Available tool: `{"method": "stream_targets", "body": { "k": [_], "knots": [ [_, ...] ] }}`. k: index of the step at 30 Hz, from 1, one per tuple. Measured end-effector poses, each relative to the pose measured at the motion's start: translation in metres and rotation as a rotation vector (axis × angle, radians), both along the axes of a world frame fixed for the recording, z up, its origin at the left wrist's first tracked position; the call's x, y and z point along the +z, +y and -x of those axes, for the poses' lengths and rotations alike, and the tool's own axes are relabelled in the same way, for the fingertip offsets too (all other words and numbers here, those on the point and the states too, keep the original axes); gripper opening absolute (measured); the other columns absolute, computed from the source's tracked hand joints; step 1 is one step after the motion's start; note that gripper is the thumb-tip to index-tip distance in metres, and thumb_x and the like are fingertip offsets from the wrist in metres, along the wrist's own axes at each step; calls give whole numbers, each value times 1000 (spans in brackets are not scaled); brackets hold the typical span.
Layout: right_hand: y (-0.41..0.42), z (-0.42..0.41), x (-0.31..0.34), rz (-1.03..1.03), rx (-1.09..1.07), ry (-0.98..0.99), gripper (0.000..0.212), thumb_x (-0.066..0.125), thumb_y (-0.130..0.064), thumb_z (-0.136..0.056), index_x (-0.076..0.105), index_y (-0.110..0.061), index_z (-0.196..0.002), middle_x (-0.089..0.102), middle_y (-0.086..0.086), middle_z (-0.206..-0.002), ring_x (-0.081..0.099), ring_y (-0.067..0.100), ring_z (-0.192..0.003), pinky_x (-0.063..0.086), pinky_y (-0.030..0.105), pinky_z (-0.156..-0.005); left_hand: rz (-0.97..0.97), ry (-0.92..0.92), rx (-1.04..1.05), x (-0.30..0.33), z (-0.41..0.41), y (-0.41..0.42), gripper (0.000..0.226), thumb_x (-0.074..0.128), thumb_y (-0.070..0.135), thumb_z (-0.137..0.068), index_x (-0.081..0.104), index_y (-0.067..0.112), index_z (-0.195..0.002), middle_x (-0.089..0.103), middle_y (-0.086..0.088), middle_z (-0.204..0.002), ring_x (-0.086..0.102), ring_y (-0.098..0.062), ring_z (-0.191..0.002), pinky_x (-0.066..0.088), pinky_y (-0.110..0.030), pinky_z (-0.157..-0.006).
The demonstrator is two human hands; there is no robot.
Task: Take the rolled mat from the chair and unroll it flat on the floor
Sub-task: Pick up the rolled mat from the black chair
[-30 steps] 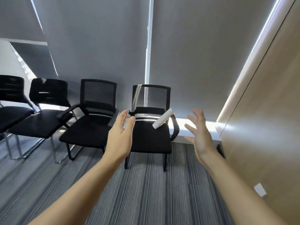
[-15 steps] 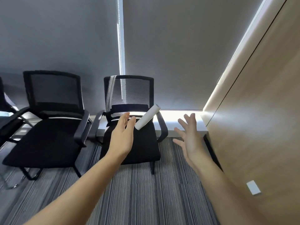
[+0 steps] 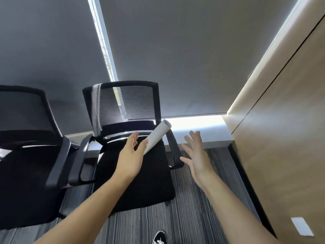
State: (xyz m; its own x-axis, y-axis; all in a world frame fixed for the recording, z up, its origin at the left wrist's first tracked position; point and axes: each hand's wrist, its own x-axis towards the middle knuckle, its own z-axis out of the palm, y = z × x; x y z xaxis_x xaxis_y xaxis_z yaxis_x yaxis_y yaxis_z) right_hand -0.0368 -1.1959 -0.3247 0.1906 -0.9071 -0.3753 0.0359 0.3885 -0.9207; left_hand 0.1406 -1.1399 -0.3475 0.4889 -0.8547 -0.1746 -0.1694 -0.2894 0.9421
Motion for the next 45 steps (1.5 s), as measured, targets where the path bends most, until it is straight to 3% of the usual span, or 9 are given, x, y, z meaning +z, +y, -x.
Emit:
{"method": "stream_targets", "body": {
  "k": [8,12,16,19,21,25,28,34,45],
  "knots": [
    [-119,-53,-50,-92,65,72,86,33,-75,-72,38,-29,-144,39,-5,-152,38,15,-139,31,46,-115,-135,255,108,-76,-39,-96,52,47,42,-96,38,27,-145,43,9,-147,42,-10,-131,35,-38,-111],
    [-168,-84,-85,-134,79,95,68,28,-65,-92,38,-25,-146,36,-4,-155,36,13,-140,30,45,-115,-180,329,114,-112,-63,-140,53,48,41,-95,37,28,-145,42,10,-147,40,-9,-131,33,-35,-111],
    [-209,-104,-118,-172,65,105,69,24,-64,-94,30,-24,-151,36,-3,-155,35,15,-141,30,47,-115,-233,252,-1,-145,-74,-191,59,58,33,-91,34,30,-145,44,4,-142,46,-4,-111,34,-19,-87],
    [-234,-110,-148,-222,43,78,71,22,-65,-94,29,-23,-152,38,-3,-154,35,15,-141,28,49,-116,-274,145,-103,-167,-73,-234,60,62,24,-89,36,27,-143,51,12,-118,51,-2,-94,37,-7,-64],
    [-246,-110,-169,-248,35,74,72,21,-67,-93,28,-24,-152,39,-4,-154,35,16,-141,29,49,-115,-272,33,-168,-183,-69,-260,55,64,23,-87,42,26,-138,53,18,-108,53,-2,-92,37,-8,-61],
    [-266,-105,-207,-296,-15,61,68,23,-67,-93,35,-28,-147,41,-3,-152,37,20,-140,32,48,-113,-260,-42,-222,-220,-63,-298,65,71,24,-81,41,26,-140,51,15,-123,46,-1,-99,36,-20,-81],
    [-274,-97,-229,-343,-49,31,67,24,-65,-93,36,-28,-147,40,0,-152,39,20,-139,32,48,-114,-261,-138,-281,-243,-57,-316,65,77,29,-76,45,31,-133,48,23,-122,49,-1,-107,37,-23,-86],
    [-289,-89,-248,-393,-37,-37,70,23,-66,-93,29,-26,-151,35,2,-156,35,18,-142,29,49,-115,-242,-340,-342,-269,-42,-342,71,80,27,-73,45,26,-134,53,9,-135,50,-10,-121,43,-24,-97],
    [-303,-91,-261,-457,-23,-79,70,26,-65,-93,29,-26,-151,37,3,-155,37,18,-140,32,48,-113,-267,-484,-312,-274,-47,-358,69,76,30,-77,46,18,-137,58,2,-132,52,-17,-121,38,-25,-95]
  ]
}}
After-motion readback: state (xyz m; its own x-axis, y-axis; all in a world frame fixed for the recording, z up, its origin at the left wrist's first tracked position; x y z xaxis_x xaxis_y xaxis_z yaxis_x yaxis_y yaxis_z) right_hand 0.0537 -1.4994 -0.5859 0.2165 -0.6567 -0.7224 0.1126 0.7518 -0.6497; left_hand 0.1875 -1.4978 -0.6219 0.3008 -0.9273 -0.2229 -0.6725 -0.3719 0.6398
